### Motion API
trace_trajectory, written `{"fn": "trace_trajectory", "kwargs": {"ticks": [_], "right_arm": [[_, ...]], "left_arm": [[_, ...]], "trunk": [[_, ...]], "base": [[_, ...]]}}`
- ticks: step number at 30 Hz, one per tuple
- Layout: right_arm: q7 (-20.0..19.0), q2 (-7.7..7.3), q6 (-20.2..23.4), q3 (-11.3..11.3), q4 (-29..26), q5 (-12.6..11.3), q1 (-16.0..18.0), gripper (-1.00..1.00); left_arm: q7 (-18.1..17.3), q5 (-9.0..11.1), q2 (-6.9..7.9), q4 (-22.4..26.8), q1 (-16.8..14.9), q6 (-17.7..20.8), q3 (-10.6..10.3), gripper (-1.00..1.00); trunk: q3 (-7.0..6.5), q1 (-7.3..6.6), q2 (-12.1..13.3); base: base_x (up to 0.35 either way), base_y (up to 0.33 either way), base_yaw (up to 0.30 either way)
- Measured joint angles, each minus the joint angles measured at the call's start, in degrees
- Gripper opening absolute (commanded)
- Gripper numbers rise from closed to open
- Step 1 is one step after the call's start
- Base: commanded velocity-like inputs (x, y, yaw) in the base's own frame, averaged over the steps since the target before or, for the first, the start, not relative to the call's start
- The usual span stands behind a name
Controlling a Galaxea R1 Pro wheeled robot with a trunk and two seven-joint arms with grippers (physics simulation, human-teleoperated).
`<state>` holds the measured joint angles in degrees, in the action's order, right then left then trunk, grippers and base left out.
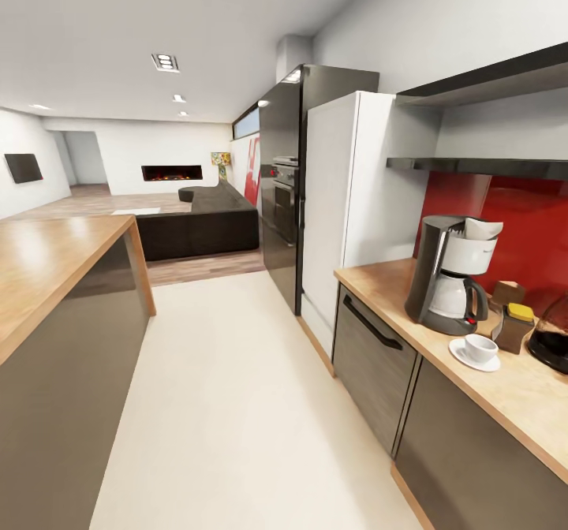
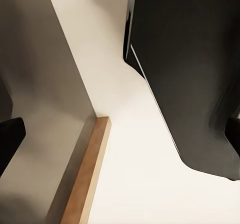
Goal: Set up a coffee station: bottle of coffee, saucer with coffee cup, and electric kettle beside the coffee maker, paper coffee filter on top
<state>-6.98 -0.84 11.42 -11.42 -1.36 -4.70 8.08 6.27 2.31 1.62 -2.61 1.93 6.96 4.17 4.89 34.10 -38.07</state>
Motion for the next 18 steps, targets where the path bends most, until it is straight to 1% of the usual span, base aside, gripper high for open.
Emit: {"fn": "trace_trajectory", "kwargs": {"ticks": [7,15,18], "right_arm": [[0.05,-0.11,-0.24,-0.06,0.0,0.09,0.0,1.0],[0.02,0.3,-0.5,-0.26,-0.06,0.16,0.0,1.0],[0.05,0.11,-0.58,-0.25,-0.09,0.16,0.0,1.0]], "left_arm": [[0.0,-0.06,0.11,0.0,-0.01,-0.12,0.0,1.0],[0.06,0.04,0.14,0.08,-0.06,-0.1,-0.01,1.0],[0.08,-0.18,0.15,0.09,-0.07,-0.12,-0.18,1.0]], "trunk": [[0.0,0.0,0.0],[0.0,0.0,0.0],[0.0,0.0,0.0]], "base": [[0.0,0.0,0.0],[0.0,0.0,0.0],[0.0,0.0,0.0]]}}
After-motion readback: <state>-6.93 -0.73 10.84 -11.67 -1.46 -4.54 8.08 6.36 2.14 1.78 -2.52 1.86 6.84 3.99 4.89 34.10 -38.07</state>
